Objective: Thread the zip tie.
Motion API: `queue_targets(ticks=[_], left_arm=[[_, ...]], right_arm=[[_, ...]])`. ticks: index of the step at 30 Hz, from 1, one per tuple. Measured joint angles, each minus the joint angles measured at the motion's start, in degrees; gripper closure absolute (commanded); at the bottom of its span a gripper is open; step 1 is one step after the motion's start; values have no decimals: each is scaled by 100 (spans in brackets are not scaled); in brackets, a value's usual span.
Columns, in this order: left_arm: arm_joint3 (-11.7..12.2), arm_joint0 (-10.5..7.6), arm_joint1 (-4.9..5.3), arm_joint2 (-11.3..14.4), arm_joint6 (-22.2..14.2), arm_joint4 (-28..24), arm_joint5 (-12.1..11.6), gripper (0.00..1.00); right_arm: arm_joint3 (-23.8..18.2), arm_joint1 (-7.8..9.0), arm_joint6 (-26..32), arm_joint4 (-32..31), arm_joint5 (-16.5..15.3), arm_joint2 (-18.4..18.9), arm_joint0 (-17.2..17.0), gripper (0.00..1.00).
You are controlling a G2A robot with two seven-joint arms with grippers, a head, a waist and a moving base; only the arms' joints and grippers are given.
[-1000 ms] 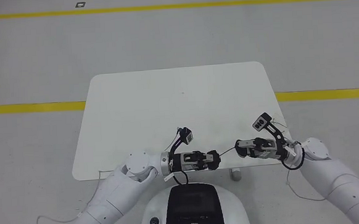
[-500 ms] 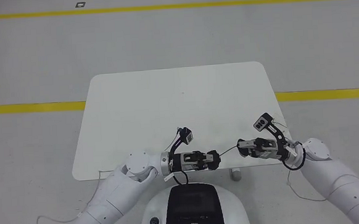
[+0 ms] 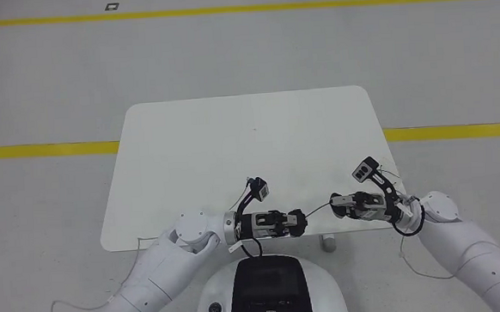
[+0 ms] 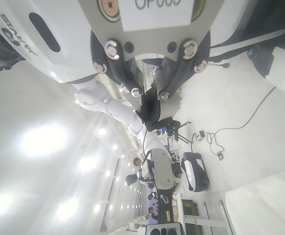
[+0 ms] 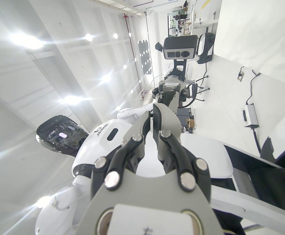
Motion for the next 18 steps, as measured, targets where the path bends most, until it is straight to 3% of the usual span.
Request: queue_targets(ticks=[1,2,18], left_arm=[[0,0,0,0,0,0,0,20],[0,0,0,0,0,0,0,0],[0,0,0,0,0,0,0,0]], right_arm=[[9,-1,0,-3,0,-3,5,100],[15,-2,0,-4,0,-5,9,100],[301,-117,0,132,0,67,99,100]])
